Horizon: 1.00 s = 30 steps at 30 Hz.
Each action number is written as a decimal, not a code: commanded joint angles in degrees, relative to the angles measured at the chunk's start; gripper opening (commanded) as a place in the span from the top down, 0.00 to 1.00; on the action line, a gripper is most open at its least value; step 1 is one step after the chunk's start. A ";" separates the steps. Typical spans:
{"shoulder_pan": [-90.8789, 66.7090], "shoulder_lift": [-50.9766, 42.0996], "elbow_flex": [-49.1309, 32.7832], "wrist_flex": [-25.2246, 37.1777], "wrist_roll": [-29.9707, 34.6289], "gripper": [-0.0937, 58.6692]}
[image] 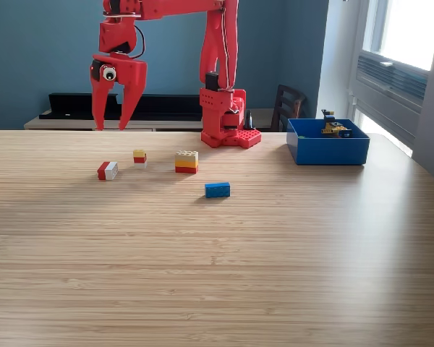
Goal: Grasp a lego block and put it in the bin.
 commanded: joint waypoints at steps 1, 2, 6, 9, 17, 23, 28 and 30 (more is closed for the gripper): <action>0.09 7.56 4.83 -0.26 0.44 0.75; 0.00 8.09 6.50 -0.53 0.44 0.76; -0.18 9.67 13.45 -3.52 -0.26 0.77; -0.18 10.55 16.79 -4.57 -0.88 0.78; 0.00 11.34 21.62 -6.68 -2.29 0.78; 0.09 11.16 19.25 -7.12 -2.99 0.71; 0.00 10.63 18.02 -8.00 -3.43 0.68; -0.18 10.55 17.93 -8.53 -3.69 0.67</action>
